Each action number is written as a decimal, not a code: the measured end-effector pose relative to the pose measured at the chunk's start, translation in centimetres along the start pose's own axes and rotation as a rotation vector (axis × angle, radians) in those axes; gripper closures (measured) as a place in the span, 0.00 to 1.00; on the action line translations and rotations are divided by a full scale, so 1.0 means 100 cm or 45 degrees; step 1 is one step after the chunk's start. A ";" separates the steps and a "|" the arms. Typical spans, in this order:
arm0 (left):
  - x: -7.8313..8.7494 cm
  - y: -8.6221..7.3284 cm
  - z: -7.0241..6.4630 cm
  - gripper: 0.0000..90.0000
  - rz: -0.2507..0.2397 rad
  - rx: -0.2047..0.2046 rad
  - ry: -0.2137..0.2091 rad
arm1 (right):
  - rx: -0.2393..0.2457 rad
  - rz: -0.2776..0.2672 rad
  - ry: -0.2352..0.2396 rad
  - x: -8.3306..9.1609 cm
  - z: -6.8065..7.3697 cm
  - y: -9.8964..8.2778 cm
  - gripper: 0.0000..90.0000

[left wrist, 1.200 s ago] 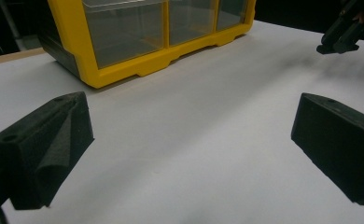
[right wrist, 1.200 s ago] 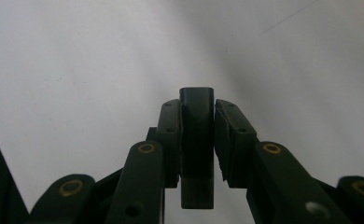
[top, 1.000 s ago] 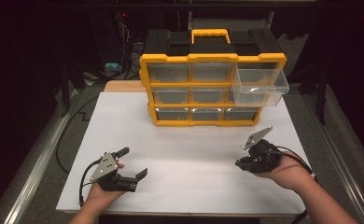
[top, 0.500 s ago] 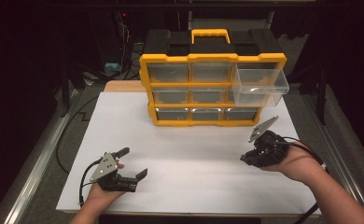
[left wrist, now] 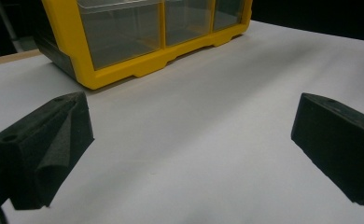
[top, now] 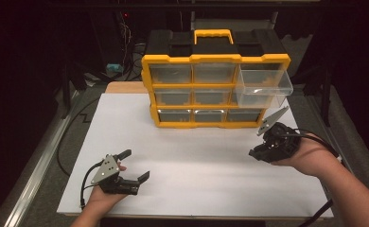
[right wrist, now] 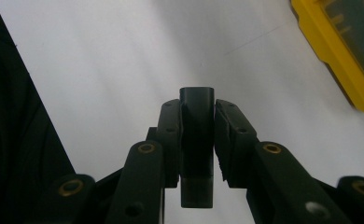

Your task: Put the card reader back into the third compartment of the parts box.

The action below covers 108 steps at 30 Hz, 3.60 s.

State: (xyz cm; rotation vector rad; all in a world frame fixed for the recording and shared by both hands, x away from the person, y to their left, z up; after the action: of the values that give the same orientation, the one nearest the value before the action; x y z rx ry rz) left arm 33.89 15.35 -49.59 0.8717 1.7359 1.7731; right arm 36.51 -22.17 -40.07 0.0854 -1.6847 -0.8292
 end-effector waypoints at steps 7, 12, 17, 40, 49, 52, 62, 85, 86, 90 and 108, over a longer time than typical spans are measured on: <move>0.000 0.000 -0.001 0.00 0.003 -0.002 -0.004 | 0.007 -0.004 -0.005 0.010 -0.002 0.008 0.83; 0.000 -0.001 -0.001 0.00 0.004 -0.004 -0.005 | 0.011 -0.004 -0.011 0.017 -0.003 0.014 0.83; 0.000 0.000 -0.001 0.00 0.003 -0.004 -0.005 | 0.012 -0.012 -0.012 0.024 -0.004 0.020 0.83; 0.000 0.000 -0.001 0.00 0.001 -0.005 -0.008 | 0.023 -0.047 -0.059 0.070 -0.017 0.055 0.83; 0.001 0.000 -0.002 0.00 0.001 -0.003 -0.011 | 0.029 -0.055 -0.069 0.086 -0.022 0.067 0.83; 0.000 0.000 -0.002 0.00 -0.001 -0.003 -0.011 | 0.028 -0.053 -0.074 0.090 -0.023 0.071 0.83; 0.001 0.000 -0.002 0.00 0.000 -0.004 -0.012 | 0.034 -0.056 -0.084 0.106 -0.027 0.083 0.83; 0.002 0.002 -0.001 0.00 -0.009 -0.002 -0.009 | 0.016 -0.069 -0.142 0.141 -0.046 0.114 0.83; 0.002 0.002 -0.001 0.00 -0.007 -0.003 -0.011 | 0.019 -0.068 -0.144 0.142 -0.047 0.116 0.83; 0.002 0.002 -0.001 0.00 -0.006 -0.003 -0.012 | 0.016 -0.070 -0.150 0.142 -0.050 0.121 0.83; 0.003 0.002 -0.001 0.00 -0.007 -0.004 -0.012 | 0.032 -0.073 -0.145 0.131 -0.061 0.144 0.83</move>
State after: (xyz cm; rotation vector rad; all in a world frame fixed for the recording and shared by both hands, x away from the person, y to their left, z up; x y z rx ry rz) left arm 33.64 15.50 -49.38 0.8718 1.7280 1.7649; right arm 43.18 -20.51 -20.87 0.1061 -1.8072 -0.8693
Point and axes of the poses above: each handheld gripper's, and its own axes: x roughly backward along the jaws, y roughly out of its top, z roughly to its left, the point moved 9 cm from there along -x, roughly forward along the jaws, and after that the axes turned 12 degrees about -z, right-handed, at the moved point
